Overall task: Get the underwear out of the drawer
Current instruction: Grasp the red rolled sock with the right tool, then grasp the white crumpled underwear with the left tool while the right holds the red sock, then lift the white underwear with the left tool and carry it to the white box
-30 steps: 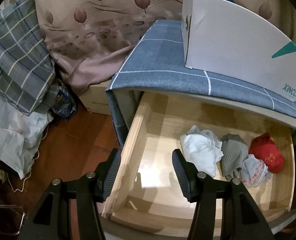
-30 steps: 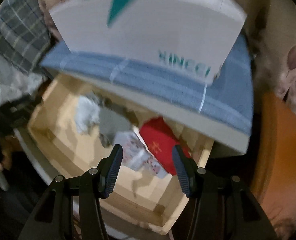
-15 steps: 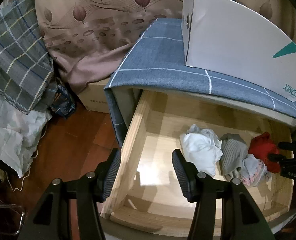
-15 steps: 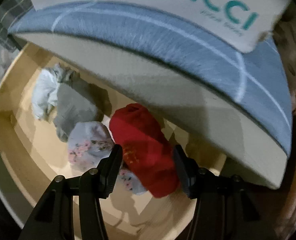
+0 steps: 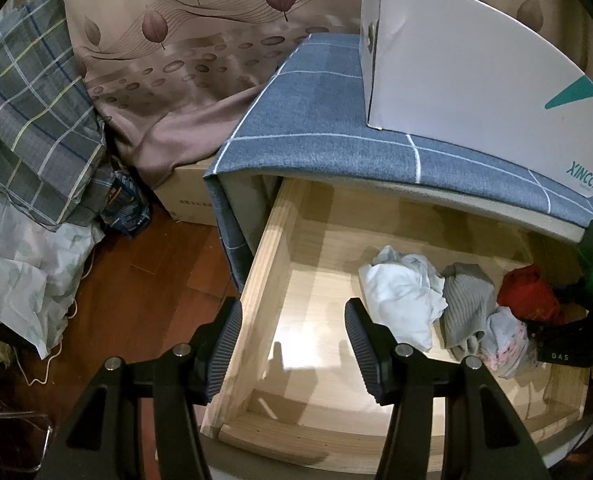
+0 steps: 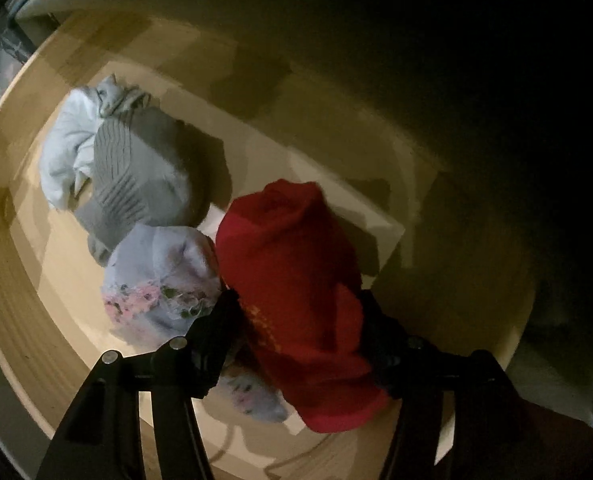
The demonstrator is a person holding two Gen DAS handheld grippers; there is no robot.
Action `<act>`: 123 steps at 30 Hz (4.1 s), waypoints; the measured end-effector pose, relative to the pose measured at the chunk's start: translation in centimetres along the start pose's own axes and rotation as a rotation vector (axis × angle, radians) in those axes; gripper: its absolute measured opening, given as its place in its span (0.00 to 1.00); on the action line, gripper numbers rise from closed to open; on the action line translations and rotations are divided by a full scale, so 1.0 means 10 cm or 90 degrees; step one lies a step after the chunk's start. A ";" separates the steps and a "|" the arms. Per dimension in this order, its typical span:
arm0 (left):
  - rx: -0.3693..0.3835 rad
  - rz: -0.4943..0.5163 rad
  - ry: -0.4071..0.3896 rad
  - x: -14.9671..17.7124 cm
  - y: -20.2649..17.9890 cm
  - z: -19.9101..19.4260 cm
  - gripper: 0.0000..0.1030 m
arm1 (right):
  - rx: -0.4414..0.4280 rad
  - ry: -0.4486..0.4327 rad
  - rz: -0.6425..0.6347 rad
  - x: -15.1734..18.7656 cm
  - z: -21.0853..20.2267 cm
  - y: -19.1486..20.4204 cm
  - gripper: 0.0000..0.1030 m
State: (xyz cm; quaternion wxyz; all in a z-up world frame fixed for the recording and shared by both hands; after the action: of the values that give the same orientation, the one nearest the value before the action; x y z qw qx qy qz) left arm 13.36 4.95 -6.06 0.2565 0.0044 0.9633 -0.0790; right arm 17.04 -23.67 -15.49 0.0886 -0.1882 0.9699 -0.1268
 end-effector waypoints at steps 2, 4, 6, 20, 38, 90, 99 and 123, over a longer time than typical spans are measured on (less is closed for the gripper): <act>-0.001 0.001 0.000 0.00 0.00 0.00 0.53 | -0.011 0.009 0.008 0.00 0.00 0.00 0.54; 0.000 0.001 0.000 0.00 0.00 0.00 0.53 | -0.023 0.022 0.014 0.03 -0.01 0.02 0.54; 0.000 0.000 -0.001 0.00 0.00 0.00 0.53 | -0.032 0.040 0.019 0.05 -0.01 0.04 0.53; 0.005 0.006 0.007 0.02 -0.01 0.01 0.53 | -0.089 0.201 0.200 0.30 0.02 0.12 0.43; 0.033 0.062 0.102 0.15 -0.23 0.29 0.53 | -0.112 0.126 0.388 0.96 -0.37 0.07 0.35; 0.136 0.041 0.315 -0.03 -0.55 1.47 0.50 | -0.227 0.137 0.473 0.93 -0.39 0.01 0.36; 0.143 0.063 0.365 0.14 -0.63 1.39 0.39 | -0.225 0.135 0.474 0.92 -0.39 0.02 0.36; 0.122 0.131 0.192 0.17 -0.93 0.27 0.30 | -0.213 0.131 0.456 0.87 -0.36 0.02 0.36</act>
State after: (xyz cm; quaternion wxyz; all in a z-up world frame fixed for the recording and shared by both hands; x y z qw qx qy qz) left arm 12.80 -4.69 -7.79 0.1148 0.1387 0.9733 -0.1423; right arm 8.18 -26.08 -13.18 -0.0019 0.1633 0.9851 0.0535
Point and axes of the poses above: each gripper's, at about its wrist camera, not at the fingertips, and z roughly the way its jaws point, y to its left, x to its underside, the point moved 5 cm from there along z, roughly the way its jaws point, and after that the axes turned 14 degrees about x, right-handed, at the moved point
